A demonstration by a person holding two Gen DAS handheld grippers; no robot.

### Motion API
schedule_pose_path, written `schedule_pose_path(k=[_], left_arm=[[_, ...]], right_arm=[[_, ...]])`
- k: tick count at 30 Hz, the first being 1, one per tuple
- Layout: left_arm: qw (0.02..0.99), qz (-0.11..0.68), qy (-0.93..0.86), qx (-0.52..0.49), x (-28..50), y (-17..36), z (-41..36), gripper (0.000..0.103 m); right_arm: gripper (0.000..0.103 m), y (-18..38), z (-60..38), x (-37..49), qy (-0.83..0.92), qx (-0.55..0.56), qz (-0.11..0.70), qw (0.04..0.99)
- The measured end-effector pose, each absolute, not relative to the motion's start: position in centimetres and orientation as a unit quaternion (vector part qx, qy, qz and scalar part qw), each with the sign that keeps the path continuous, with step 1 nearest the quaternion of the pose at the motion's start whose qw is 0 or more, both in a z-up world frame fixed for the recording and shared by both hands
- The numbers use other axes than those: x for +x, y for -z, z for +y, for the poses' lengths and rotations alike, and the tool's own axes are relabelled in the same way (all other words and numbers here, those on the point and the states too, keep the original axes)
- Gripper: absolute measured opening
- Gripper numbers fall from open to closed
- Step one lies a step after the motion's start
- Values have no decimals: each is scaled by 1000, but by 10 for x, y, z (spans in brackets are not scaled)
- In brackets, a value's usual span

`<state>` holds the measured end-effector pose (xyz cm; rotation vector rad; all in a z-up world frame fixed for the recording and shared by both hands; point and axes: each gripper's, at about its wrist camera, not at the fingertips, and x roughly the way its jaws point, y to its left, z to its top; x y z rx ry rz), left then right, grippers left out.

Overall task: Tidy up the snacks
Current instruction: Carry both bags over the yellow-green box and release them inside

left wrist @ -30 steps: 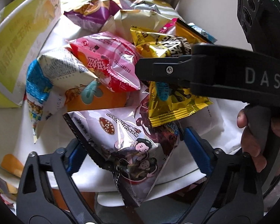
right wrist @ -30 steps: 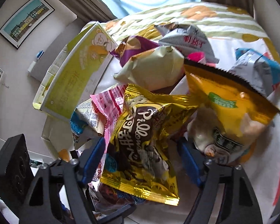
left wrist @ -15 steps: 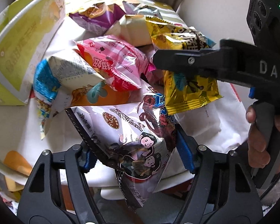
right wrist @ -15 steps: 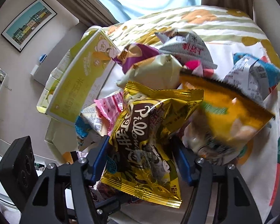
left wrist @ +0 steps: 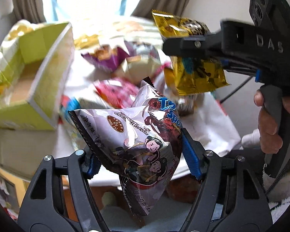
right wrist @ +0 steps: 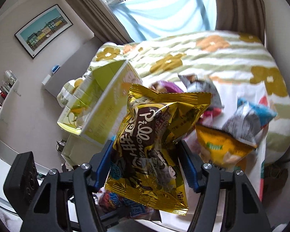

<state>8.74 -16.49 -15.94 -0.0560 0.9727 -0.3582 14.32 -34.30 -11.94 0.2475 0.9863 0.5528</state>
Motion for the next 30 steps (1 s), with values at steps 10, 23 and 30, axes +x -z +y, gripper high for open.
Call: schedule_pose_path(k=[10, 23, 30], left_arm=[[913, 383, 136, -27, 141, 94, -64, 68], [901, 420, 109, 9, 260, 89, 105, 68], [877, 458, 140, 32, 306, 127, 134, 68]], right_arm=[[61, 69, -289, 164, -253, 77, 423, 867], [61, 73, -138, 230, -240, 89, 441, 860], [61, 105, -87, 242, -198, 92, 476, 852]])
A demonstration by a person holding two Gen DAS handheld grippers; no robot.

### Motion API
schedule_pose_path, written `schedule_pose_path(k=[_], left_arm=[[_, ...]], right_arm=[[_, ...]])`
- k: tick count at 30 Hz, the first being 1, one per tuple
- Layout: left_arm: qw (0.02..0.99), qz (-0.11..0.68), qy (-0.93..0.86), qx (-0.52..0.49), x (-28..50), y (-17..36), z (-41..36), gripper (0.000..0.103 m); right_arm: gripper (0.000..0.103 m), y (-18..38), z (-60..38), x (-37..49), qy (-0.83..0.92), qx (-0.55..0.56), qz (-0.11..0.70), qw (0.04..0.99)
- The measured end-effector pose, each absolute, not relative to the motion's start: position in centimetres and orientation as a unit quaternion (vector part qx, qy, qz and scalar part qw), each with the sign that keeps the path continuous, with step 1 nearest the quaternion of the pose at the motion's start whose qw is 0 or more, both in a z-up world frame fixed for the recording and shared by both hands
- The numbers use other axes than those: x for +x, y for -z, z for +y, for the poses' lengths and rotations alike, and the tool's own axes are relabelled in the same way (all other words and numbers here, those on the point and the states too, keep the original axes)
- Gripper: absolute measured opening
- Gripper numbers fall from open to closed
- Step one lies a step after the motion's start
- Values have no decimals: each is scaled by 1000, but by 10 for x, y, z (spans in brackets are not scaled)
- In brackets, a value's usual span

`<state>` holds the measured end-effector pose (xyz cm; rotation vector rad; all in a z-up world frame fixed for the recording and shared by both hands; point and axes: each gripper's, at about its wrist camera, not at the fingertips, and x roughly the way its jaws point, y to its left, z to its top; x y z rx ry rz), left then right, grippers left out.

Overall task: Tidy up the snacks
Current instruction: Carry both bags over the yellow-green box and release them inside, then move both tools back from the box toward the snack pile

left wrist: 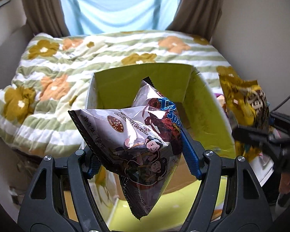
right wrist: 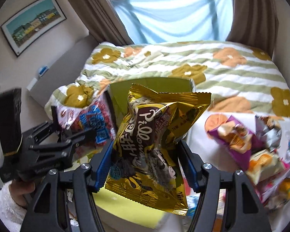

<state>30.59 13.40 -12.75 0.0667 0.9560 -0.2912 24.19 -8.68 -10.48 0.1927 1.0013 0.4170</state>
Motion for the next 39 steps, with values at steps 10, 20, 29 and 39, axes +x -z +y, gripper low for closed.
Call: schedule_pose_path(k=[10, 20, 29, 39], left_arm=[[874, 463, 137, 50, 321, 147, 138, 102], [884, 459, 84, 17, 287, 127, 166, 102], [890, 453, 57, -3, 274, 120, 177, 102], [898, 436, 54, -21, 249, 113, 187, 102]], right_arm=[[61, 135, -71, 255, -161, 81, 513, 839], [62, 146, -50, 249, -171, 30, 519, 837], [99, 153, -39, 240, -194, 24, 513, 836], [103, 147, -47, 219, -184, 38, 498, 847]])
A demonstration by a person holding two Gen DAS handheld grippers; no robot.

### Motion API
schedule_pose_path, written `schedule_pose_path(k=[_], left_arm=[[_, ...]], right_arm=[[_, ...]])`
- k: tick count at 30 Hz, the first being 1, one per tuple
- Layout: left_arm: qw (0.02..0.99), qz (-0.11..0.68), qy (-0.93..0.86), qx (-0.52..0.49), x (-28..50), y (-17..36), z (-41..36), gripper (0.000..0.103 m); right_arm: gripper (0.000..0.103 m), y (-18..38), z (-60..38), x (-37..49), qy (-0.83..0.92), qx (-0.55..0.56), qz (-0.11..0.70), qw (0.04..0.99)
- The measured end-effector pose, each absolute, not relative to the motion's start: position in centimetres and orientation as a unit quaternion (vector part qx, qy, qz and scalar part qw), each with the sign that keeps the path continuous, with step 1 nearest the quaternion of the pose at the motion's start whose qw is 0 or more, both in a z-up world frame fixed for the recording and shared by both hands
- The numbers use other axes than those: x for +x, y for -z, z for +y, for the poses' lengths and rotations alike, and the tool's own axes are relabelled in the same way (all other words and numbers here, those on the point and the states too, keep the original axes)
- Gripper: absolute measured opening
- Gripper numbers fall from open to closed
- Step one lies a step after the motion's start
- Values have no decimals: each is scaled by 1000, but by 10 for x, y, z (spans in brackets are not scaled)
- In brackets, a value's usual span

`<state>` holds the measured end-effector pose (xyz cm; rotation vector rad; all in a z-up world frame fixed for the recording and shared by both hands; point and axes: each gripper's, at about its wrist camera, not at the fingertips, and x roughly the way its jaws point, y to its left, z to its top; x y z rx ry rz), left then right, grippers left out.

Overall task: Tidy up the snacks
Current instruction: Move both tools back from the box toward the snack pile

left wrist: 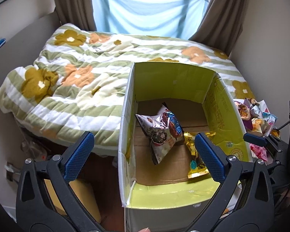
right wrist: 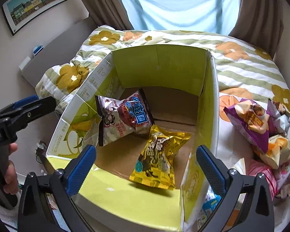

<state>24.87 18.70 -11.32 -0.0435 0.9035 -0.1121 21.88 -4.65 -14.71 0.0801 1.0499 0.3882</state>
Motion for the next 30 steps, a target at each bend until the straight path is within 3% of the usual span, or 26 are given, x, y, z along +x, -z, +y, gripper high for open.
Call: schedule_pose_path(k=[14, 30], left_arm=[[912, 384, 144, 1, 220, 83, 149, 102], [888, 389, 241, 46, 199, 73, -7, 102]], right_arm=[[103, 84, -75, 159, -114, 22, 421, 900], [103, 64, -232, 109, 31, 67, 410, 909]])
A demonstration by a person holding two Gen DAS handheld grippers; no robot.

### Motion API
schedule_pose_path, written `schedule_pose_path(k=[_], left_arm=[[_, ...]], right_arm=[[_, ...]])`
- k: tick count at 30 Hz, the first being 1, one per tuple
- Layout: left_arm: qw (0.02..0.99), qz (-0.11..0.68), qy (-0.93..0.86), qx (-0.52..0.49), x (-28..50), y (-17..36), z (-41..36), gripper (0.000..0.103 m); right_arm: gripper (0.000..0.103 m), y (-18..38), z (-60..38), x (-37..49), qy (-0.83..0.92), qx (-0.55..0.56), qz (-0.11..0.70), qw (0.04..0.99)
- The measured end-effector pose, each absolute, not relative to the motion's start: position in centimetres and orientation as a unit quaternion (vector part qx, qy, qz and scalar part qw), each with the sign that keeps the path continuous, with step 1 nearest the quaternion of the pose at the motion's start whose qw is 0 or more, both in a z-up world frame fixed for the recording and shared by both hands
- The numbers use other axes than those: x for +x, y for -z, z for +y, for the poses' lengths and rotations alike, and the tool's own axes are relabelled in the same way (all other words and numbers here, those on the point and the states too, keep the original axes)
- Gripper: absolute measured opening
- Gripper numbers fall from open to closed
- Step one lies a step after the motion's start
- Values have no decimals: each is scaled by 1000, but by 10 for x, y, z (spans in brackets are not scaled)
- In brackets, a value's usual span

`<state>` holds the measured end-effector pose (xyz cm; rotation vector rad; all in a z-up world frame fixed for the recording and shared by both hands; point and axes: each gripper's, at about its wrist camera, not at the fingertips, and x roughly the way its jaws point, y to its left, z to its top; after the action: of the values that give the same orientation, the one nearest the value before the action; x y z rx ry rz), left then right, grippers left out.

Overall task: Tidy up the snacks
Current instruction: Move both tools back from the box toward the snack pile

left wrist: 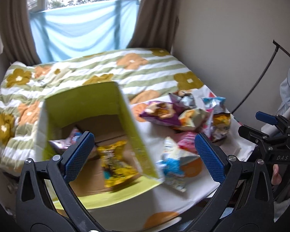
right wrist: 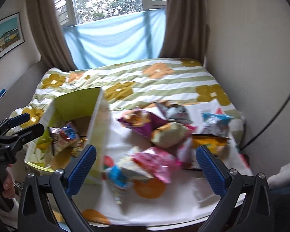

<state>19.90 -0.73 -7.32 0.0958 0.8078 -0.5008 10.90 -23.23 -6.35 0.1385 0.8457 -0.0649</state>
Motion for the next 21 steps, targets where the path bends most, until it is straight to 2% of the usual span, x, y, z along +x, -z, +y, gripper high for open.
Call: schedule_pose_path(k=[11, 21], left_arm=[[832, 472, 276, 90, 200, 123, -153, 102], [785, 539, 252, 169, 221, 194, -215, 102]], right_arm=[[103, 91, -349, 105, 16, 79, 450, 889], [103, 144, -398, 120, -20, 108, 486, 867]])
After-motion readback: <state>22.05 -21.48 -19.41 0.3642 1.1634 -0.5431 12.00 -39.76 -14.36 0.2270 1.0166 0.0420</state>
